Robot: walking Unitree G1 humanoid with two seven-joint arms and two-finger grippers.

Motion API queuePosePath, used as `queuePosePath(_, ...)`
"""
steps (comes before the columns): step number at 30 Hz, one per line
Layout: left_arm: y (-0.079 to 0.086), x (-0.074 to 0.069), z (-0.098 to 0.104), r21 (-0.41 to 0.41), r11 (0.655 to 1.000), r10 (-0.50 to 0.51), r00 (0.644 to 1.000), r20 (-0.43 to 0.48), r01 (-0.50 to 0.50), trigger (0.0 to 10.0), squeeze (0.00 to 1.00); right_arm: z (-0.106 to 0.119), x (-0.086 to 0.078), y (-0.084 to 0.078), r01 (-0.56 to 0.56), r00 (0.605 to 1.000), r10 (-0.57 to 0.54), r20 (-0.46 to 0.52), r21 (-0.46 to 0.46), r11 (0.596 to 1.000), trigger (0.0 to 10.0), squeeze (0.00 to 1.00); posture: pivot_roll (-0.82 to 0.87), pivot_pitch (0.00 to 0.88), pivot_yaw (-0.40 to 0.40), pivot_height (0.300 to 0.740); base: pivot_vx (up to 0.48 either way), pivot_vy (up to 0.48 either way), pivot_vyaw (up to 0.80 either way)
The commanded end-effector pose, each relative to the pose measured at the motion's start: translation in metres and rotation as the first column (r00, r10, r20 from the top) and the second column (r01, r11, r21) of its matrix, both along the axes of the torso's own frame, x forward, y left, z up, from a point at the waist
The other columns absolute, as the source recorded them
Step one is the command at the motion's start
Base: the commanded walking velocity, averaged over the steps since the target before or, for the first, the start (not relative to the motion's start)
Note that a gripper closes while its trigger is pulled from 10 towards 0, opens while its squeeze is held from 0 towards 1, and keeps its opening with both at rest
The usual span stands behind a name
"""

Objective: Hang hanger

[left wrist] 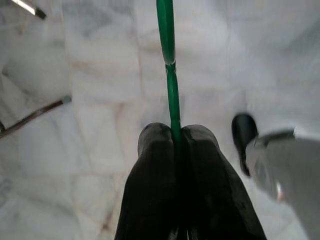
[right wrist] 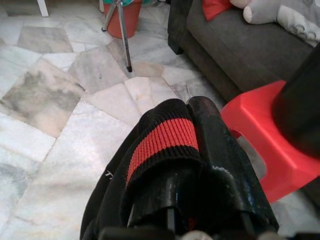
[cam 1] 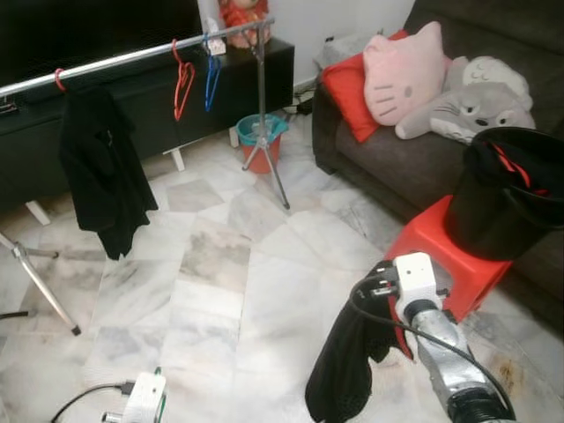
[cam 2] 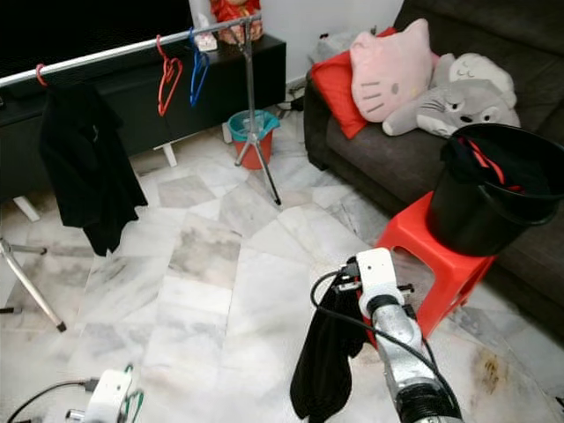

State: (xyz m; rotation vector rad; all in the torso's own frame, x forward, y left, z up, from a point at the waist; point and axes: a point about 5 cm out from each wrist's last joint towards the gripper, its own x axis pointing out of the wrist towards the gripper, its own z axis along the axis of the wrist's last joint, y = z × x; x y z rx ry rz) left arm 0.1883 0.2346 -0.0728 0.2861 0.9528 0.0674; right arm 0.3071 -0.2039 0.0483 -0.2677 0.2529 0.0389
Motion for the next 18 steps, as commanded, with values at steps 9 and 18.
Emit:
queuePosePath(9, 0.005, 0.027, 0.018, 0.031, 0.999, -0.023, 0.991, 0.133, 0.019, 10.0, 0.00, 0.020, 0.005, -0.003, -0.031, 0.999, 0.032, 0.023, -0.032, 0.999, 10.0, 0.00, 0.10, 0.000, -0.035, 0.740, 0.000, 0.000, 0.00)
queuePosePath(18, -0.015, 0.112, 0.110, -0.038, 0.938, -0.267, 0.789, 0.553, 0.344, 10.0, 0.00, 0.029, 0.030, 0.009, -0.079, 0.990, 0.069, -0.122, -0.076, 0.994, 10.0, 0.00, 0.12, 0.000, -0.048, 0.740, 0.000, 0.000, 0.00)
